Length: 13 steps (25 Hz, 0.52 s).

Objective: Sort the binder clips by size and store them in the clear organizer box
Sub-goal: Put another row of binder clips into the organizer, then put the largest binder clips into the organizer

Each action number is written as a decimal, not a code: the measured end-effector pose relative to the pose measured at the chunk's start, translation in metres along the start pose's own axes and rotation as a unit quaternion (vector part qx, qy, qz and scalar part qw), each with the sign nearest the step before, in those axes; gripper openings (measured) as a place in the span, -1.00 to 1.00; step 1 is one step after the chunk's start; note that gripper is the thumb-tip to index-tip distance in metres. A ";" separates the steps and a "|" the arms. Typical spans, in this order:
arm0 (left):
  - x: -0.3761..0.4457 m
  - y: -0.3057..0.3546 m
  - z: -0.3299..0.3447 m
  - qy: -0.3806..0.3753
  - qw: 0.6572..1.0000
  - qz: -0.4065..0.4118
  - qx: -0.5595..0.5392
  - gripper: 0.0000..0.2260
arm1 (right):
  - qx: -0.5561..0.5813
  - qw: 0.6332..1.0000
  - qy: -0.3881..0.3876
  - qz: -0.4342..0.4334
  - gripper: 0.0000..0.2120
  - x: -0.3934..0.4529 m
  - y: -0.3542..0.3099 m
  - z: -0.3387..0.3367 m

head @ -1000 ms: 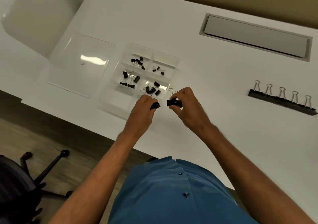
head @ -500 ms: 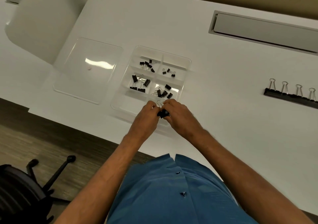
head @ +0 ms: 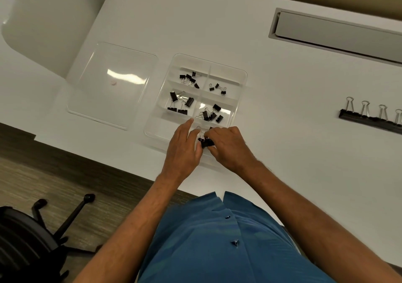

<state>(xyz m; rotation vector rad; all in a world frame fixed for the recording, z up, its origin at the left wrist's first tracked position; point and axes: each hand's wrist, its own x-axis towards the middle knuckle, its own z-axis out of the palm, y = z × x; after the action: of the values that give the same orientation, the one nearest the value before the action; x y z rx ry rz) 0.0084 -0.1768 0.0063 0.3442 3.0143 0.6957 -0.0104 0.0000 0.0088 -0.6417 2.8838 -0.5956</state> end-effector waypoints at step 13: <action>0.005 0.018 -0.002 0.040 0.999 -0.023 -0.006 -0.66 | 0.138 0.988 0.067 0.024 -0.84 -0.026 0.028 -0.036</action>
<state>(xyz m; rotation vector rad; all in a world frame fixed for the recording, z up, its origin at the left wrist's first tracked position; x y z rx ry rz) 0.0073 -0.1607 0.0158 0.2510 3.0801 0.7419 -0.0049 0.0469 0.0317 -0.5064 2.8482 -1.0449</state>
